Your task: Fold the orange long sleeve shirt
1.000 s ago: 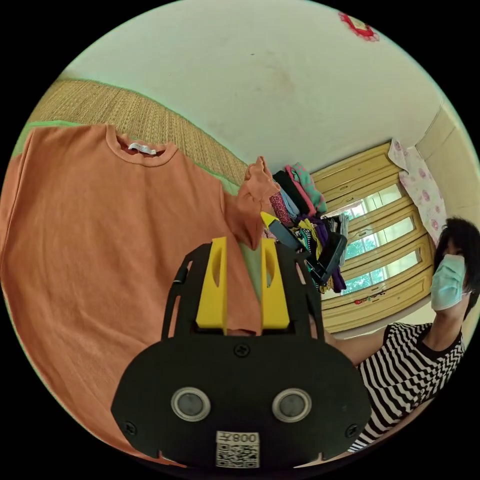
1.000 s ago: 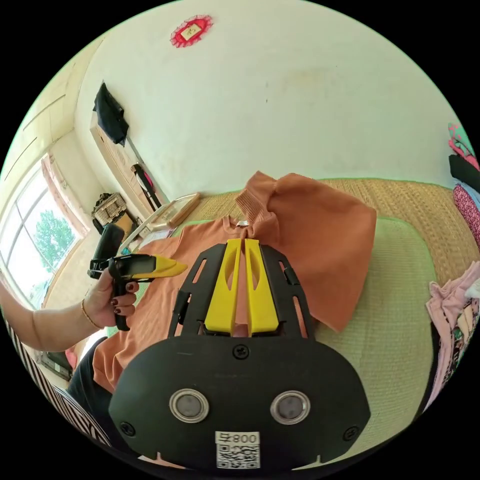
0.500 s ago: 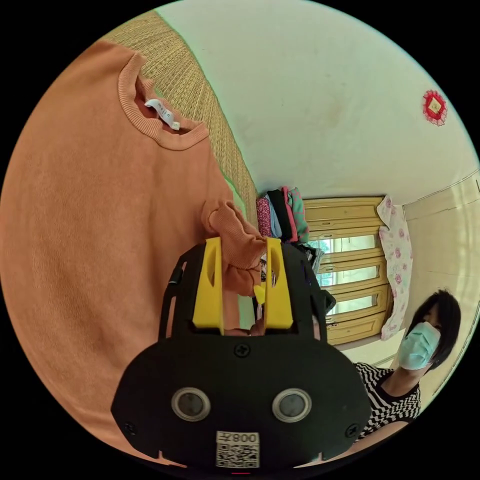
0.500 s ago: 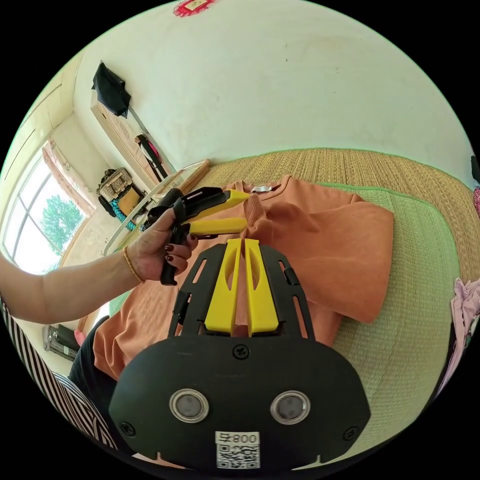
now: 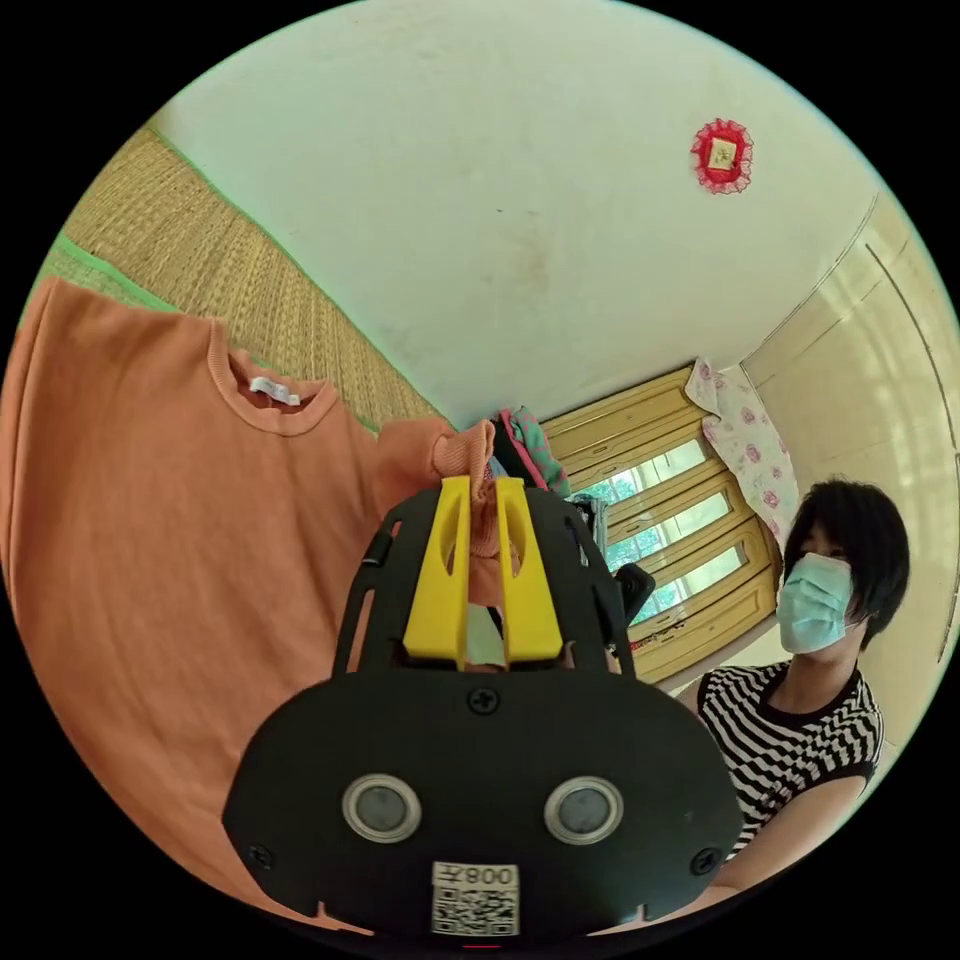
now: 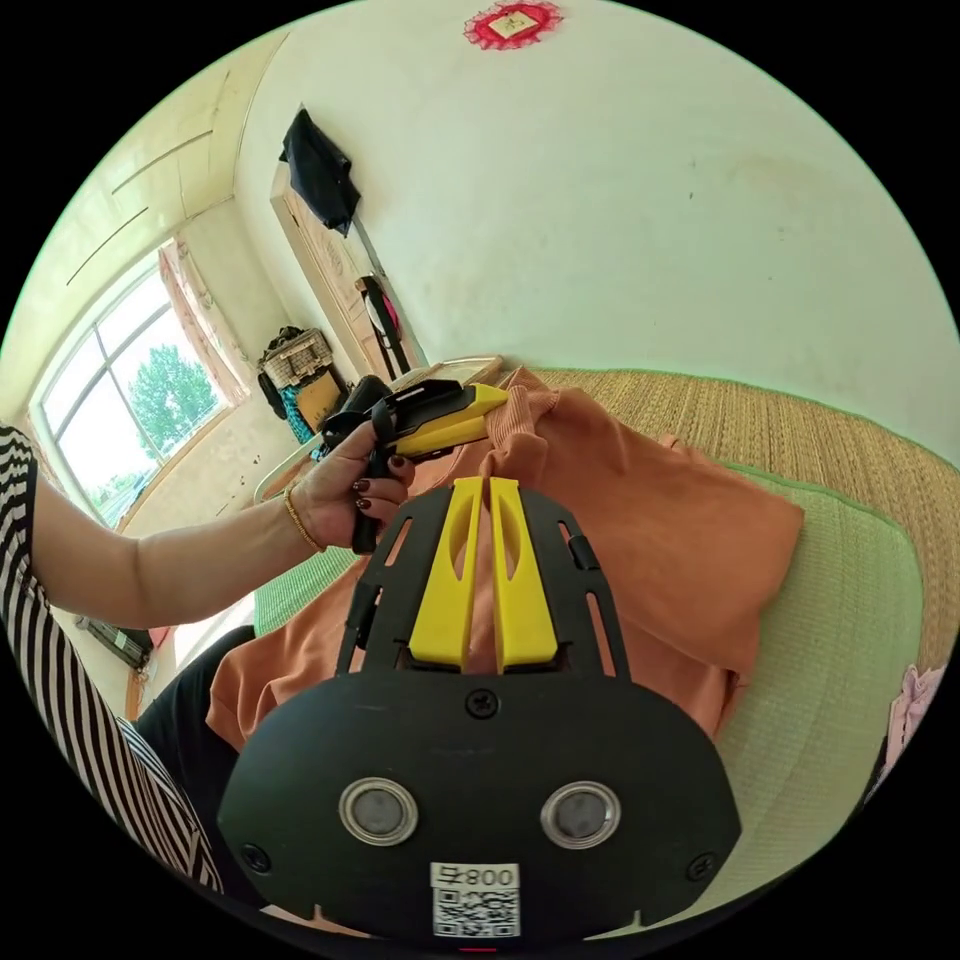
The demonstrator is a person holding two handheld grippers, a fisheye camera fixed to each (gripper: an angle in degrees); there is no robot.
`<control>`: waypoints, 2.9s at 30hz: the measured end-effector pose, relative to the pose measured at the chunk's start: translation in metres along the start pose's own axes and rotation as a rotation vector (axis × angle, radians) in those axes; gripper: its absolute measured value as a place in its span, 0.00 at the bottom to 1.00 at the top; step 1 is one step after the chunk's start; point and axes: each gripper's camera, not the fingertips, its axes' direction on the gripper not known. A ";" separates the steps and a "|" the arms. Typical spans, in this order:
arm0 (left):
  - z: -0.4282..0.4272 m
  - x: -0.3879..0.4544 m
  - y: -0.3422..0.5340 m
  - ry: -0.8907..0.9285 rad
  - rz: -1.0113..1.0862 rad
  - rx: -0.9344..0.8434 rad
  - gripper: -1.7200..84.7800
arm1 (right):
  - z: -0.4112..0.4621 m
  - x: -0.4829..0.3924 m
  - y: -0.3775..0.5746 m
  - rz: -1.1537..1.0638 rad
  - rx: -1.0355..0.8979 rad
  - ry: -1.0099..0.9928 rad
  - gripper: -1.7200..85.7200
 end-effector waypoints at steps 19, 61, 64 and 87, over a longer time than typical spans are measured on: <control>-0.032 0.014 -0.042 -0.335 -0.071 0.056 0.11 | 0.043 0.043 0.050 0.140 -0.180 0.146 0.04; 0.429 0.228 -0.231 -0.413 0.341 -0.649 0.09 | -0.022 0.246 0.332 0.770 0.105 -0.074 0.04; 0.445 0.235 -0.228 -0.436 0.338 -0.635 0.07 | -0.023 0.248 0.340 0.771 0.110 -0.070 0.04; 0.486 0.222 -0.247 -0.430 0.311 -0.593 0.02 | -0.003 0.197 0.254 0.483 -0.116 0.190 0.02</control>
